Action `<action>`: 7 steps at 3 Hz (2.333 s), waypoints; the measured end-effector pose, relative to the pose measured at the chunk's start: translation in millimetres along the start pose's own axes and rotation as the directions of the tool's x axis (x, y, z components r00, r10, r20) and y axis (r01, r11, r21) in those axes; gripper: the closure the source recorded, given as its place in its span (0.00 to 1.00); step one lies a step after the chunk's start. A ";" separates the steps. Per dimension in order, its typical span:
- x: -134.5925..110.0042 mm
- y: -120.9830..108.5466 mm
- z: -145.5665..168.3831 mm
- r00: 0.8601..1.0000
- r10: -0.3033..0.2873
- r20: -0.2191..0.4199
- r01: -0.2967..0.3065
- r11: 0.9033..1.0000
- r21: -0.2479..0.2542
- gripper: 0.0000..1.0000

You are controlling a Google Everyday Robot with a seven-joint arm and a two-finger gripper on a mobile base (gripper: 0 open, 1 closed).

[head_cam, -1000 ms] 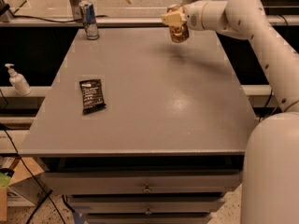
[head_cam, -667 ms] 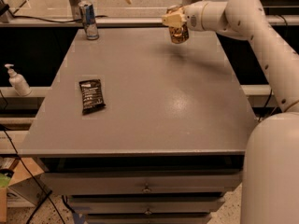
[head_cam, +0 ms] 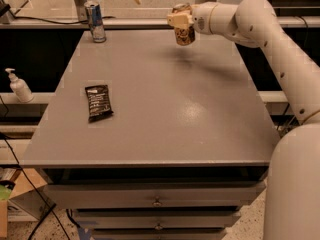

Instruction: Move orange can near redbull can

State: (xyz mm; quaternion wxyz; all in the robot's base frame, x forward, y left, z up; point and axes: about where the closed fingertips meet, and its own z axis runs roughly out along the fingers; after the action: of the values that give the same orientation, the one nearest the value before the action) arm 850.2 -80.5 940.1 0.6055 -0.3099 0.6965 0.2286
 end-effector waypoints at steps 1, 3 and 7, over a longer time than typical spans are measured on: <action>-22.5 30.0 16.2 0.996 -0.034 0.078 0.038 0.998 -0.052 1.00; -51.5 101.2 52.3 0.981 -0.102 0.164 0.134 0.971 -0.198 1.00; -48.5 175.1 120.4 0.936 -0.323 0.141 0.352 0.864 -0.360 1.00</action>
Offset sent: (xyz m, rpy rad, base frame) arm -0.0358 0.1158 0.0484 0.1038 -0.1949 0.2351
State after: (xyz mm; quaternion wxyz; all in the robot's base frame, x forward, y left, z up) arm 814.3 133.7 958.4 0.5906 -0.5290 0.5506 0.2611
